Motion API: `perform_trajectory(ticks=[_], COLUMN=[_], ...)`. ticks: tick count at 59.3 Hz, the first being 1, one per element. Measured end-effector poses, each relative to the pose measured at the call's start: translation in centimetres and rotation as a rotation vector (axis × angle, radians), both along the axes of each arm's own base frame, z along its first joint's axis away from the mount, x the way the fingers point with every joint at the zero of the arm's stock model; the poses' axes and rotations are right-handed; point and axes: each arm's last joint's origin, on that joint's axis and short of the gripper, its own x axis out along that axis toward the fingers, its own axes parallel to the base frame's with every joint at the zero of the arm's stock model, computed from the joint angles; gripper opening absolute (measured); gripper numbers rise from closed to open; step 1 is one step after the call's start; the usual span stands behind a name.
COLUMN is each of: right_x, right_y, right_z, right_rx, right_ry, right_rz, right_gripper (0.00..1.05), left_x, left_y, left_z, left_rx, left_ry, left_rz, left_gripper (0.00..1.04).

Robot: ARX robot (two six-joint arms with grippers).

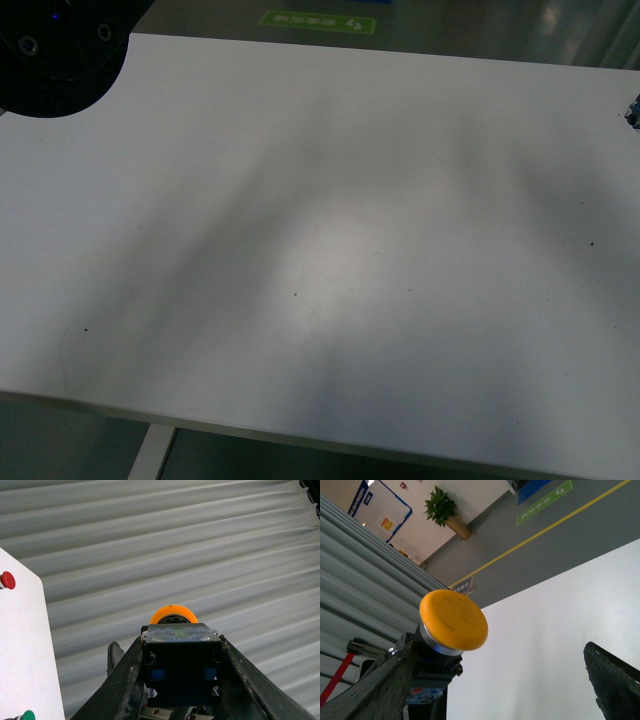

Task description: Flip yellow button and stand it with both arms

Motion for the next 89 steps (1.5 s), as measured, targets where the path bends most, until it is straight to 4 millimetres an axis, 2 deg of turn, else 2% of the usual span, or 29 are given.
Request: perform_trajectory(ticks=[18,32,46,66,69,75,81,89], right_x=[0.7,1.2,1.9,3.3,3.5,3.8,3.9,3.9], right_y=[0.8,2.3,2.8,3.2,3.3,3.4,3.7,3.8], right_z=[1.5,1.8,2.1,1.7,2.0,2.2,2.7,3.1], right_rx=[0.041,0.041,0.041,0.058,0.081,0.095,0.069,0.065], right_ry=[-0.015,-0.011,-0.014,0.013,0.014,0.019,-0.002,-0.012], right_rz=[0.027,0.059,0.057,0.042,0.043,0.045,0.055,0.056], right_gripper=[0.97,0.97,0.97,0.41,0.37,0.35,0.34,0.34], left_x=[0.0,0.0,0.0,0.1,0.1,0.2,0.1,0.1], left_y=[0.0,0.0,0.0,0.1,0.2,0.2,0.1,0.0], left_z=[0.0,0.0,0.0,0.0,0.0,0.1,0.1,0.1], left_rx=[0.000,0.000,0.000,-0.012,-0.020,-0.030,-0.018,-0.014], left_ry=[0.000,0.000,0.000,0.013,0.020,0.026,0.018,0.013], left_rz=[0.000,0.000,0.000,0.008,0.013,0.016,-0.004,-0.006], left_gripper=[0.35,0.35,0.35,0.35,0.35,0.35,0.58,0.81])
